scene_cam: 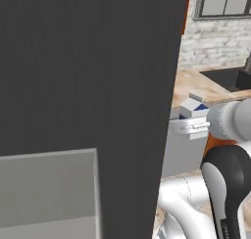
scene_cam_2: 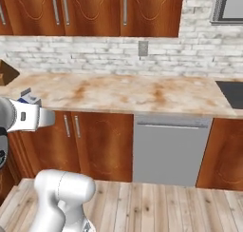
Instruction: Take a sugar cube from the saucer and place it inside the coffee. Then, grab milk from the fridge and place it next to the coffee on the counter to sweeten the coffee.
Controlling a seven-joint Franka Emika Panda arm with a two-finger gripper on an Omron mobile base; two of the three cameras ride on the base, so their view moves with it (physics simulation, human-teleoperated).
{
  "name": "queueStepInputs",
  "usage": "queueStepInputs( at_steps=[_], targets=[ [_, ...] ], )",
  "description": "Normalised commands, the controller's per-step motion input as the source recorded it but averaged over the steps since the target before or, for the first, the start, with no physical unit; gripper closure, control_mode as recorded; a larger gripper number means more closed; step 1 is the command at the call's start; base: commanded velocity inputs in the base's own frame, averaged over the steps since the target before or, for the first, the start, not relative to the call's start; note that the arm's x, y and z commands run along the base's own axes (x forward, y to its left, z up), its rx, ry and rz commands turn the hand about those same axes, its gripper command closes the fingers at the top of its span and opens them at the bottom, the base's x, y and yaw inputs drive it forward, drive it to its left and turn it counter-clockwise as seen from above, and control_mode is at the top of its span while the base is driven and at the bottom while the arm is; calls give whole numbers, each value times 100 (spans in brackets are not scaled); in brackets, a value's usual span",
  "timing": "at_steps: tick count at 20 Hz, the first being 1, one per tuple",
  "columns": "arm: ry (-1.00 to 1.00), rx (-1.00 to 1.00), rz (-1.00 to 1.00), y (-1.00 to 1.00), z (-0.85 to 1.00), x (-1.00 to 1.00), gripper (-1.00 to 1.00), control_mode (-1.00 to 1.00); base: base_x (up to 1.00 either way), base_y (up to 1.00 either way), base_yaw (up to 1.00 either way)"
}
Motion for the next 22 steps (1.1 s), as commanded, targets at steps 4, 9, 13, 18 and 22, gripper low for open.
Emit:
queueStepInputs(
  at_steps=[4, 9, 13, 18, 22],
  targets=[
    [0, 0, 0, 0, 0, 0, 100, 100, 84, -94, -24],
    [0, 0, 0, 0, 0, 0, 100, 100, 15, -100, -46],
    [0, 0, 0, 0, 0, 0, 100, 100, 1, -95, -65],
    [0, 0, 0, 0, 0, 0, 100, 100, 41, -54, -65],
    [0, 0, 0, 0, 0, 0, 100, 100, 100, -23, -51]
  ],
)
